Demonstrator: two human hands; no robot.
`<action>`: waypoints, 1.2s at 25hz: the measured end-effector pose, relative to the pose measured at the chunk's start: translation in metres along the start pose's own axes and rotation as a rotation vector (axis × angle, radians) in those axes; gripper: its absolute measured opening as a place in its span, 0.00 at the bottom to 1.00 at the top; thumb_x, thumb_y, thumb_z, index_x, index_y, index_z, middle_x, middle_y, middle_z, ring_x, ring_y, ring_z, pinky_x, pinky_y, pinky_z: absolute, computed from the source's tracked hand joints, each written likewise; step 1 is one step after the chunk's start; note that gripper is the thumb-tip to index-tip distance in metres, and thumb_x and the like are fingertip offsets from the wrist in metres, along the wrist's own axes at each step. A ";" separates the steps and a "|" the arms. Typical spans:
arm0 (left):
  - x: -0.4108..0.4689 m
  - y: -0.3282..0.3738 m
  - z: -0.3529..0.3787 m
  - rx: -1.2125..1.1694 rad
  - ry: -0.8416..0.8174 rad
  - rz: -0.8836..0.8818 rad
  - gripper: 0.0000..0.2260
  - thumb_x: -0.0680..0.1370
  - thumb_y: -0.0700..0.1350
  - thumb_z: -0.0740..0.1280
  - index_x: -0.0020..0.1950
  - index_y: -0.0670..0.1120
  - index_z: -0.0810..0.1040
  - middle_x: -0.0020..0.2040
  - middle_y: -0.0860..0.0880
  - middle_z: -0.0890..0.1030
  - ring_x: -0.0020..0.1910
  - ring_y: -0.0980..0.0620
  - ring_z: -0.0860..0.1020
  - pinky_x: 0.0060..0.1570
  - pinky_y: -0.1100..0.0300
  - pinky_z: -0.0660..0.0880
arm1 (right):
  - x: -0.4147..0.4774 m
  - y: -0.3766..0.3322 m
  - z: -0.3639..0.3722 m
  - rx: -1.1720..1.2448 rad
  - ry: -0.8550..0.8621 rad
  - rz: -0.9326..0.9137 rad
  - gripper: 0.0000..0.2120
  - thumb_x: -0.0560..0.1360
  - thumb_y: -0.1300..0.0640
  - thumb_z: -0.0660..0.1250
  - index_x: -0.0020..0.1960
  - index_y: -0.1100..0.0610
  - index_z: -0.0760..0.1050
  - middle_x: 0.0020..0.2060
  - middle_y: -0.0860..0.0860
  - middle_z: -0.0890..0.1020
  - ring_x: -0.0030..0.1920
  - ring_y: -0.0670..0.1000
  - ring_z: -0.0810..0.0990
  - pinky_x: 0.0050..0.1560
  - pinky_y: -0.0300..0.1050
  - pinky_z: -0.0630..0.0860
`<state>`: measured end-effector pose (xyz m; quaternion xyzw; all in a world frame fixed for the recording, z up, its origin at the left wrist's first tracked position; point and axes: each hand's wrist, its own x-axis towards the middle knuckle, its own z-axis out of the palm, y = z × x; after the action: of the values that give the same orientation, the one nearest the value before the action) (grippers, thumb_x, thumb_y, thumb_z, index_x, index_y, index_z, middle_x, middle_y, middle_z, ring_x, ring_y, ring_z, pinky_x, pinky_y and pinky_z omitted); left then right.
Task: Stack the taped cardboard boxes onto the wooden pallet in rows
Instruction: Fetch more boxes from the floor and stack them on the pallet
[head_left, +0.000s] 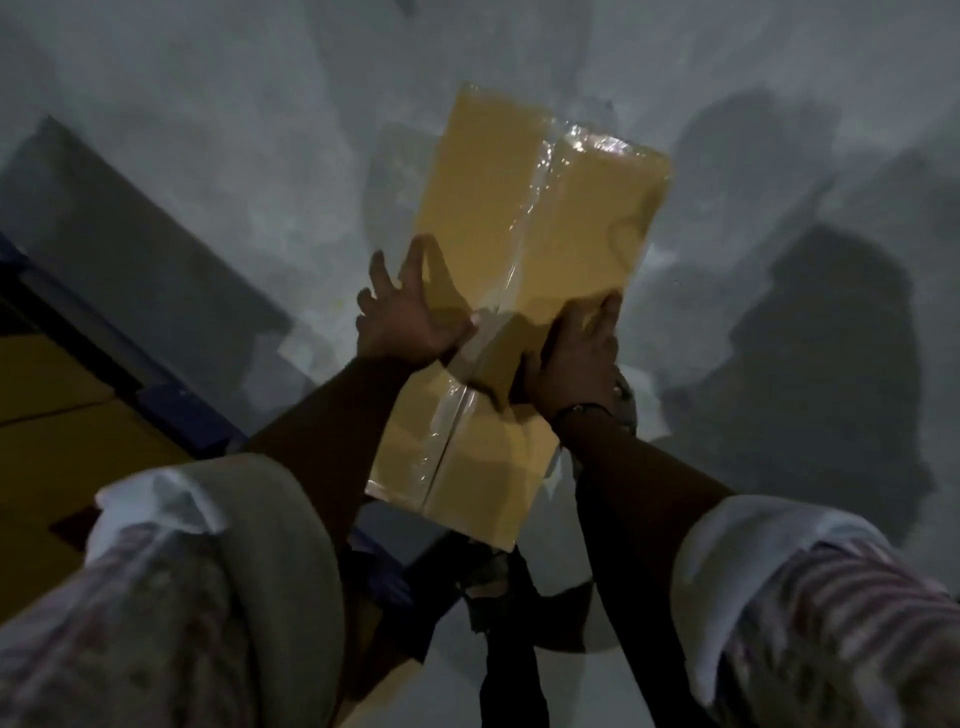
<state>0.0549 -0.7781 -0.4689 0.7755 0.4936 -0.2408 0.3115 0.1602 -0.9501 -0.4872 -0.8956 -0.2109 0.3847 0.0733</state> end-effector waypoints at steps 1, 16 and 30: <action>0.012 -0.004 0.007 -0.061 -0.012 -0.038 0.56 0.66 0.76 0.72 0.82 0.63 0.39 0.82 0.40 0.51 0.74 0.27 0.62 0.69 0.32 0.68 | 0.005 0.001 0.007 0.051 0.028 -0.029 0.36 0.77 0.46 0.68 0.78 0.53 0.54 0.80 0.60 0.36 0.73 0.70 0.60 0.68 0.65 0.68; -0.342 0.080 -0.251 -0.403 0.371 -0.066 0.48 0.64 0.80 0.68 0.78 0.75 0.47 0.81 0.57 0.30 0.82 0.39 0.47 0.74 0.36 0.59 | -0.215 -0.161 -0.328 -0.245 0.290 -0.684 0.33 0.73 0.29 0.59 0.74 0.42 0.68 0.81 0.50 0.54 0.71 0.68 0.63 0.66 0.64 0.66; -0.808 -0.117 -0.245 -0.521 0.869 -0.635 0.51 0.58 0.86 0.61 0.78 0.72 0.55 0.83 0.41 0.52 0.73 0.34 0.70 0.67 0.42 0.73 | -0.687 -0.291 -0.263 -0.509 0.297 -1.354 0.31 0.73 0.28 0.59 0.71 0.42 0.72 0.79 0.50 0.61 0.67 0.66 0.68 0.66 0.59 0.64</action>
<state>-0.3566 -1.0619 0.2217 0.5156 0.8262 0.1460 0.1739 -0.1665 -0.9783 0.2329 -0.6013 -0.7880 0.0692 0.1126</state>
